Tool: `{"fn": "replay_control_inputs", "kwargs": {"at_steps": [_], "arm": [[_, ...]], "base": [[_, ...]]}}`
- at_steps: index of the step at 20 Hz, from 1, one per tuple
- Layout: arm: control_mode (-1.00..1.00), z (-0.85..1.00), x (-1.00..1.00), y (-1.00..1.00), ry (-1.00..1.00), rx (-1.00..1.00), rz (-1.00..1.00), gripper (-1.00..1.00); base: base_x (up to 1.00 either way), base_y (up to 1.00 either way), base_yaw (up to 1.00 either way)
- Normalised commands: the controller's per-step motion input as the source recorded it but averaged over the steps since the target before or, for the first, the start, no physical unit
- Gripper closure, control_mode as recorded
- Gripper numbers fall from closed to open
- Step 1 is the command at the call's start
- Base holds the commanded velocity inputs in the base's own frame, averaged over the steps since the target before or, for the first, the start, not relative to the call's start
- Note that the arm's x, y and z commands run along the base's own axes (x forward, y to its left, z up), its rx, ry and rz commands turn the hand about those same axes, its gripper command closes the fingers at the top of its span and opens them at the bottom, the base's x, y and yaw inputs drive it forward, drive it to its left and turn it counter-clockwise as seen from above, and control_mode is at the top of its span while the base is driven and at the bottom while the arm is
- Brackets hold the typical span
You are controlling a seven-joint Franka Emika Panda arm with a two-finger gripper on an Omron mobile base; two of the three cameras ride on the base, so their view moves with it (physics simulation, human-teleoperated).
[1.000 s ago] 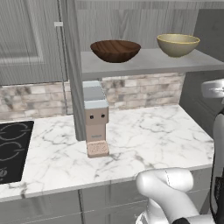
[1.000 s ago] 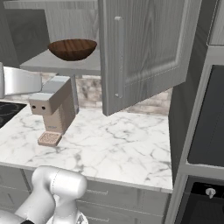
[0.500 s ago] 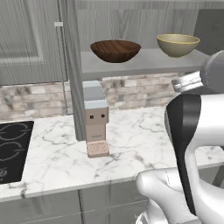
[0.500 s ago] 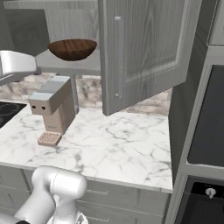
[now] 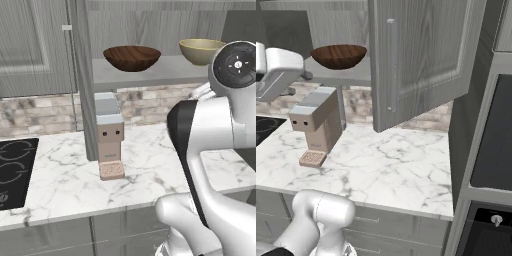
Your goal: Move the bowls from the cabinet to the plates on the dining table.
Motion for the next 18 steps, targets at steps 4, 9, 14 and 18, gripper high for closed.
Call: {"fn": "replay_control_inputs", "kwargs": {"at_steps": [4, 9, 14, 18], "arm": [[-1.0, 0.16, 0.13, -0.11, 0.21, -0.1, -0.06, -1.0], [-1.0, 0.02, 0.23, -0.17, 0.16, -0.07, -0.08, -1.0], [-1.0, -0.21, 0.41, -0.19, 0.06, -0.08, -0.09, -1.0], [-1.0, -0.15, 0.41, -0.19, 0.0, -0.05, -0.09, -1.0]], "base": [[0.0, 0.0, 0.0], [0.0, 0.0, 0.0], [0.0, 0.0, 0.0], [0.0, 0.0, 0.0]]}}
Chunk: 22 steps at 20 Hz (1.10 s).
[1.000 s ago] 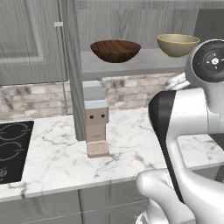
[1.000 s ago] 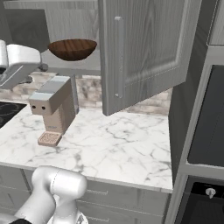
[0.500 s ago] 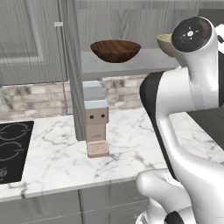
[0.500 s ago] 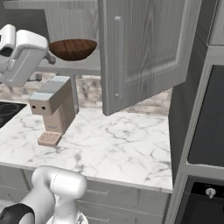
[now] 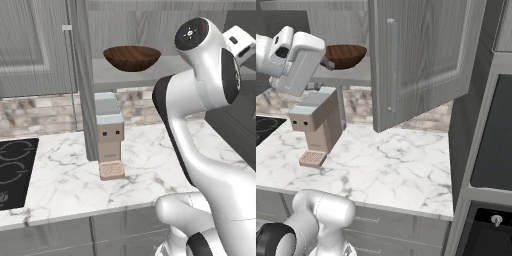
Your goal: Move the bowls from the cabinet to the plates on the dining table.
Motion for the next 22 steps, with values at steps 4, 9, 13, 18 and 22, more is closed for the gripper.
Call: {"fn": "replay_control_inputs", "kwargs": {"at_steps": [4, 9, 13, 18, 22], "arm": [[-1.0, -0.1, 0.32, -0.25, 0.0, -0.03, -0.08, -1.0], [-1.0, 0.06, 0.04, -0.32, 0.0, -0.03, -0.12, -1.0], [-1.0, 0.17, 0.0, -0.43, 0.01, -0.01, -0.14, -1.0], [-1.0, 0.0, 0.03, -0.3, 0.0, 0.0, -0.11, -1.0], [-1.0, -0.05, 0.29, -0.01, 0.0, 0.0, -0.06, -1.0]], "base": [[0.0, 0.0, 0.0], [0.0, 0.0, 0.0], [0.0, 0.0, 0.0], [0.0, 0.0, 0.0], [0.0, 0.0, 0.0]]}}
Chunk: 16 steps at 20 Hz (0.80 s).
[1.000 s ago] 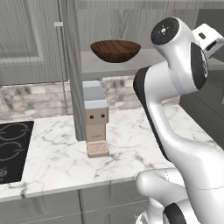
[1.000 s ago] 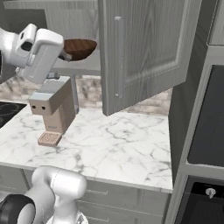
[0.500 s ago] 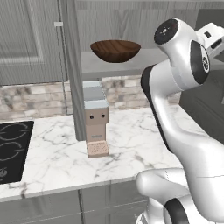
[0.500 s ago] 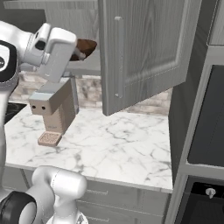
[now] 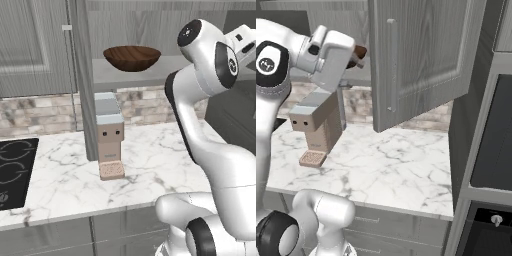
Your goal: Move the bowls from the cabinet to the plates on the dining table.
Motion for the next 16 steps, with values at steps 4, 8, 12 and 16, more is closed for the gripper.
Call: {"fn": "replay_control_inputs", "kwargs": {"at_steps": [4, 8, 12, 16], "arm": [[-1.0, 0.0, 0.16, -0.11, 0.01, -0.02, -0.08, -1.0], [-1.0, 0.0, 0.06, -0.32, 0.02, -0.03, -0.12, -1.0], [-1.0, 0.0, 0.0, -0.36, 0.03, -0.01, -0.13, -1.0], [-1.0, 0.0, 0.0, -0.33, 0.04, 0.0, -0.12, -1.0]], "base": [[0.0, 0.0, 0.0], [0.0, 0.0, 0.0], [0.0, 0.0, 0.0], [0.0, 0.0, 0.0]]}}
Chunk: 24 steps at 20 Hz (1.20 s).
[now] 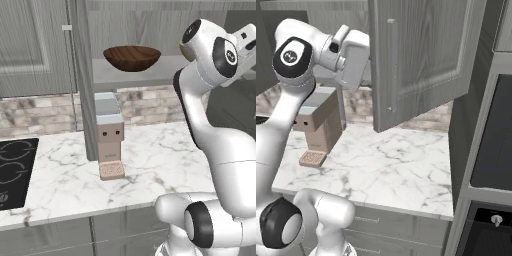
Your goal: Move the bowls from the cabinet to the plates on the dining table.
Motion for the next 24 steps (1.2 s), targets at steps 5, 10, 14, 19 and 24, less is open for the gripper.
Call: {"fn": "replay_control_inputs", "kwargs": {"at_steps": [5, 10, 14, 19, 24], "arm": [[-1.0, 0.0, 0.0, -0.44, 0.05, 0.0, -0.14, -1.0], [-1.0, 0.0, -0.04, -0.52, 0.08, 0.0, -0.15, -1.0], [-1.0, 0.0, -0.06, -0.62, 0.09, 0.0, -0.16, -1.0], [-1.0, 0.0, -0.14, -0.6, 0.05, 0.0, -0.16, -1.0], [-1.0, 0.0, -0.22, -0.57, 0.02, 0.0, -0.17, -1.0]], "base": [[0.0, 0.0, 0.0], [0.0, 0.0, 0.0], [0.0, 0.0, 0.0], [0.0, 0.0, 0.0], [0.0, 0.0, 0.0]]}}
